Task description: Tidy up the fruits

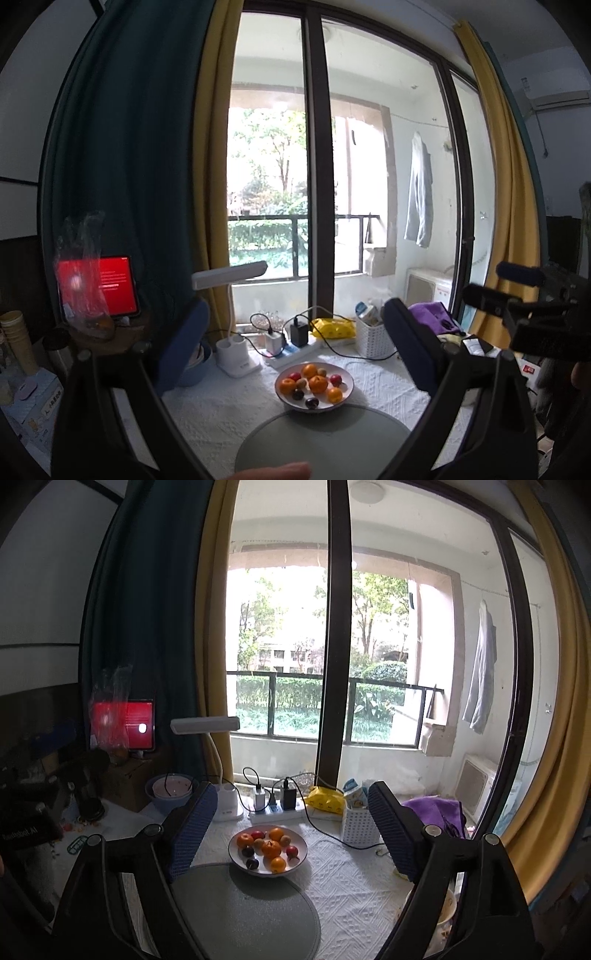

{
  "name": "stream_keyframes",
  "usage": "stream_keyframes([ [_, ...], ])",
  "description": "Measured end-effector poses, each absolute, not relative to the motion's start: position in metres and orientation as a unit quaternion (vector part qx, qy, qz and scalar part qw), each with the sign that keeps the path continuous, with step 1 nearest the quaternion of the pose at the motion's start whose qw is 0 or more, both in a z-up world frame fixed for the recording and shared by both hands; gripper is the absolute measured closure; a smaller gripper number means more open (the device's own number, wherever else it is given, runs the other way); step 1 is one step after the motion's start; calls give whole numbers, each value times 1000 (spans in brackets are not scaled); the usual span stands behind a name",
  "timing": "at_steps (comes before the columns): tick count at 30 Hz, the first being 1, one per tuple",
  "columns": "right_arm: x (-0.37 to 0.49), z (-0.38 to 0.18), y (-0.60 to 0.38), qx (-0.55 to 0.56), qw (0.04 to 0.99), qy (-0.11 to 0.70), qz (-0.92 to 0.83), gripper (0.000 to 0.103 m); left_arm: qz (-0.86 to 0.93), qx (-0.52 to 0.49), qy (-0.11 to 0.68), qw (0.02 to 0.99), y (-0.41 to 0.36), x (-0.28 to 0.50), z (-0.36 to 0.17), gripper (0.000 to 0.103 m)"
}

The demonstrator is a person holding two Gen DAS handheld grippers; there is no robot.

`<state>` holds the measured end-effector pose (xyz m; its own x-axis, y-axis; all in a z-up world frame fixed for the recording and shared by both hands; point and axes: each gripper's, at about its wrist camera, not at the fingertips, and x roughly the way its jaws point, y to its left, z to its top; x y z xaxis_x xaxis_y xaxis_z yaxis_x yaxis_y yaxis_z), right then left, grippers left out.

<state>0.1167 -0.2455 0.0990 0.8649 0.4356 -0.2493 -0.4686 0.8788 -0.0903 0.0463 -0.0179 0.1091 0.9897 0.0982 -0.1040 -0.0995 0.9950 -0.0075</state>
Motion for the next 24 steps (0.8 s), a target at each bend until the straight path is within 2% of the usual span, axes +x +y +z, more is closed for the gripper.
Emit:
stream_keyframes([
  [24,122,104,-240,-68,965,105,229,17,46,-29,63,997,-10,47,110,7],
])
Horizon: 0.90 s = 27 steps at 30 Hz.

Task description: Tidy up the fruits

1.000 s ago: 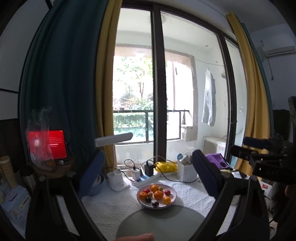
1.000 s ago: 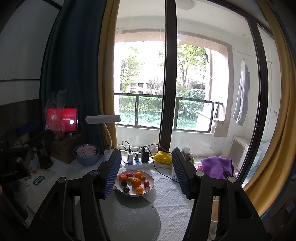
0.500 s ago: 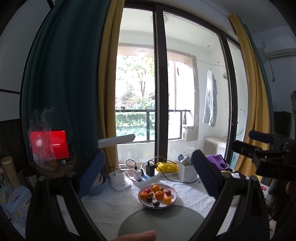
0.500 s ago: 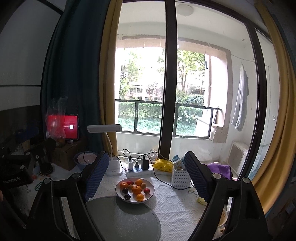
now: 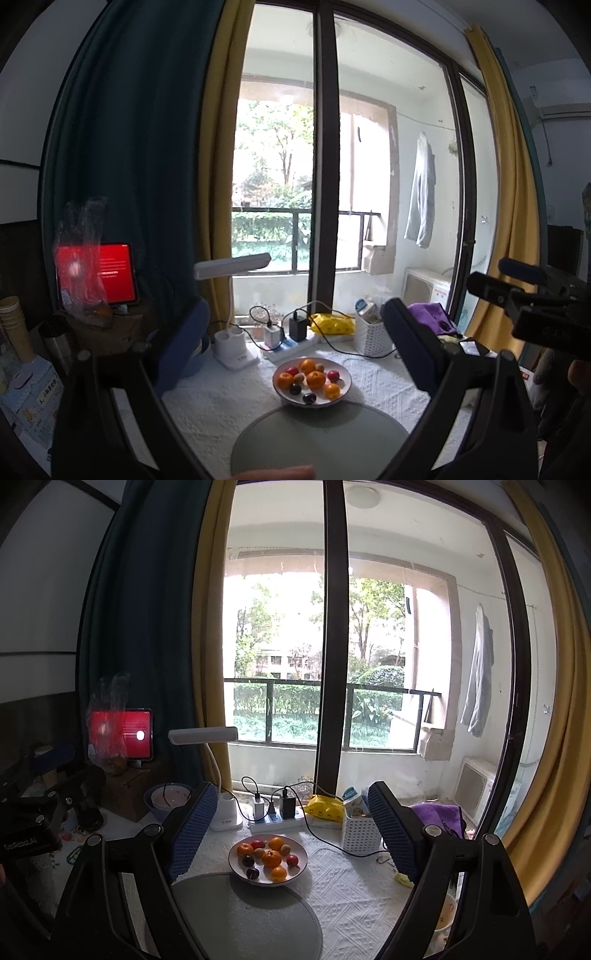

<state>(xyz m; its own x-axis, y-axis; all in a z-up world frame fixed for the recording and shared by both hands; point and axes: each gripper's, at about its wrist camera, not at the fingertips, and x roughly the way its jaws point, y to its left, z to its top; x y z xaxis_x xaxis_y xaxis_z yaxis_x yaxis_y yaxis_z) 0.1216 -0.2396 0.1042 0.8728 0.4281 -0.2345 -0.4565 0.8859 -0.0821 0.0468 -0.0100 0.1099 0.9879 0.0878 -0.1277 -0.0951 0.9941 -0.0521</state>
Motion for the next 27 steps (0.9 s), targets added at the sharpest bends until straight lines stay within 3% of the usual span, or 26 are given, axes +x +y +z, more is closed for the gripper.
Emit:
stream_keyframes([
  [27,120,103,-239,-66,967,98,227,17,51,-31,68,996,-9,52,105,7],
])
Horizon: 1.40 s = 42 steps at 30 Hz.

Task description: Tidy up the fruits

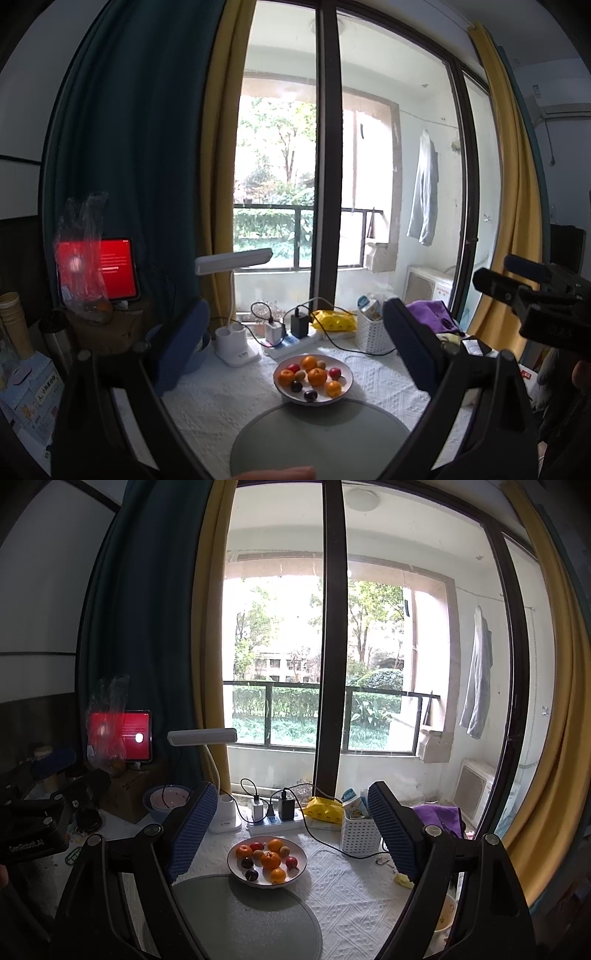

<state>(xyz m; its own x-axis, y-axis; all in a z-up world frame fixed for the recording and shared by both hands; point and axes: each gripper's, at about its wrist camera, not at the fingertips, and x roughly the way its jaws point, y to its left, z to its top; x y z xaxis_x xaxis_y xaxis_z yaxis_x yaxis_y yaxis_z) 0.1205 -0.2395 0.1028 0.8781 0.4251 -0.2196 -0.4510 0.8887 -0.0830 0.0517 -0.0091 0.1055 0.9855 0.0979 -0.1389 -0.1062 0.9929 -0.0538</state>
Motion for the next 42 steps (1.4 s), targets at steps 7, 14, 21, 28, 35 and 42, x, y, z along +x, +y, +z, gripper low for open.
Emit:
stream_keyframes([
  [7,120,102,-239,-66,967,97,227,17,49,-27,64,996,-11,48,107,7],
  [14,119,102,-240,-70,966,99,228,17,50,-29,65,996,-10,49,106,7],
  [21,119,102,-240,-72,966,97,228,17,47,-25,63,997,-12,47,107,7],
  [28,119,101,-241,-72,966,97,227,17,44,-24,64,997,-11,48,107,7],
  [35,118,99,-240,-73,966,99,230,17,43,-25,65,997,-12,47,106,7],
  [42,117,99,-241,-73,966,99,229,17,45,-28,67,996,-11,47,107,7],
])
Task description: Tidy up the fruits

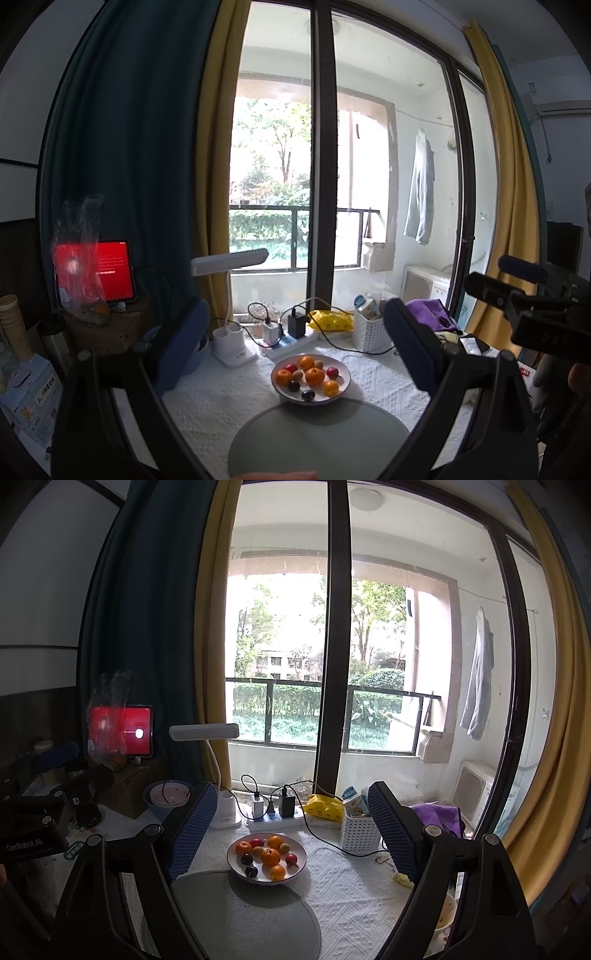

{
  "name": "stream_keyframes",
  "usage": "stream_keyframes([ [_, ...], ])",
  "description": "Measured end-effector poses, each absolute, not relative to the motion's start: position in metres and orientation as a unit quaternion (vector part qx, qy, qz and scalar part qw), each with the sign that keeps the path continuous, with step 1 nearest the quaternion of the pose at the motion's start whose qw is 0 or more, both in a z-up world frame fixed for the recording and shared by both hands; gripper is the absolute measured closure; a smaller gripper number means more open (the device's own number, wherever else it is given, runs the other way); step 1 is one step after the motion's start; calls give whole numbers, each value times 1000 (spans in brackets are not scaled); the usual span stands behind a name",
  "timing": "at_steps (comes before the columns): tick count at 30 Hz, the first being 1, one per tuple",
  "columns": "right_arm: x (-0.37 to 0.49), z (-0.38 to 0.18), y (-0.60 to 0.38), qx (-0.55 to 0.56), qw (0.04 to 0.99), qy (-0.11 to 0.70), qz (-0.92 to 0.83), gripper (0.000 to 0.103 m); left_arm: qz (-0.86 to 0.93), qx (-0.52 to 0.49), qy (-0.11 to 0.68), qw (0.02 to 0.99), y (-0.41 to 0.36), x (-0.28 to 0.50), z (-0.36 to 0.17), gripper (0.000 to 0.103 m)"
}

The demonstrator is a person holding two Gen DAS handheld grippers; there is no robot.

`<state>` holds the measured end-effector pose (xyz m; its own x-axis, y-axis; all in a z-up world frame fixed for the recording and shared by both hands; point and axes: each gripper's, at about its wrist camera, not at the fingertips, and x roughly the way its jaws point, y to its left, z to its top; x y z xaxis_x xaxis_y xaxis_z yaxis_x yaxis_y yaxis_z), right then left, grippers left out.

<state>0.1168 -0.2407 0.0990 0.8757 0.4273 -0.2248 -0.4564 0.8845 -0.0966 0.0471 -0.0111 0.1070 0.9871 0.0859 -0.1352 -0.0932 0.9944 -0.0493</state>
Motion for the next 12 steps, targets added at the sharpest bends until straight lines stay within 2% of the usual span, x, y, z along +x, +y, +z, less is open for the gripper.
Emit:
stream_keyframes([
  [12,120,98,-236,-83,963,103,234,17,41,-26,72,996,-13,48,103,7],
])
